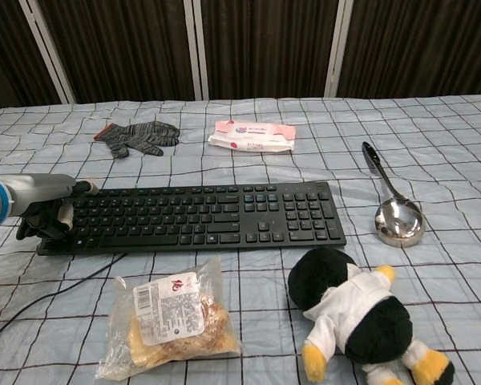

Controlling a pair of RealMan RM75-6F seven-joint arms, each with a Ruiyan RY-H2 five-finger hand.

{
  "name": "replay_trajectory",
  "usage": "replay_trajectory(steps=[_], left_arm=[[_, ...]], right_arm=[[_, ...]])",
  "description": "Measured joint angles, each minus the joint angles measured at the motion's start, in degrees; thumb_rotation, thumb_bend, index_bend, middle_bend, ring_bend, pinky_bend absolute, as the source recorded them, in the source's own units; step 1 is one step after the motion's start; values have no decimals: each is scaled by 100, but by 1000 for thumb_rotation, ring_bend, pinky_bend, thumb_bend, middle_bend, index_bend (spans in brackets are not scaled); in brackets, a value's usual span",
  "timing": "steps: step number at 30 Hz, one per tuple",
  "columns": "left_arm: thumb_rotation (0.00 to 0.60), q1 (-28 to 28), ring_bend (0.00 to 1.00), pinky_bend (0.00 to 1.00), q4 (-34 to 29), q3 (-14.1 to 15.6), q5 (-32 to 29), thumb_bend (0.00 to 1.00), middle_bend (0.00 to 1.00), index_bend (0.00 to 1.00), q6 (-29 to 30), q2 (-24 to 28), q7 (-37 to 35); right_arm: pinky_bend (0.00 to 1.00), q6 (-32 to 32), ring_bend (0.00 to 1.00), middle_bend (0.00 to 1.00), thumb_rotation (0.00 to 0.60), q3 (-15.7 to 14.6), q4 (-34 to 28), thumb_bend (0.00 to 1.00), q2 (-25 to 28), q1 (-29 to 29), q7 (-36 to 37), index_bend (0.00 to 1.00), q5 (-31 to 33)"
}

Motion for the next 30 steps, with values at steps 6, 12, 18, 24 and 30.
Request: replay_trajectory(steps=[6, 12, 18, 24, 30], left_arm=[[600, -12, 733, 615, -13, 37, -84, 1000, 836, 0, 9, 19, 48], [600, -21, 733, 615, -24, 75, -153, 1000, 837, 0, 6, 55, 82], [600, -30, 733, 615, 0, 79, -207, 1000, 837, 0, -29, 50, 71], [600, -38, 733, 615, -8, 80, -179, 1000, 837, 0, -29, 46, 44], [600, -32, 733, 615, -106, 55, -82, 1000, 836, 0, 23, 109, -18]], right_arm=[[0, 15, 0, 0, 600, 7, 0, 51, -1, -5, 13, 0, 2], [0, 20, 0, 0, 600, 12, -3, 51, -9, -7, 24, 0, 8], [0, 23, 0, 0, 600, 9, -10, 51, -7, -10, 25, 0, 5], [0, 28, 0, 0, 600, 14, -6, 51, -5, -11, 33, 0, 8], [0, 27, 0, 0, 600, 11, -1, 51, -4, -12, 31, 0, 5]])
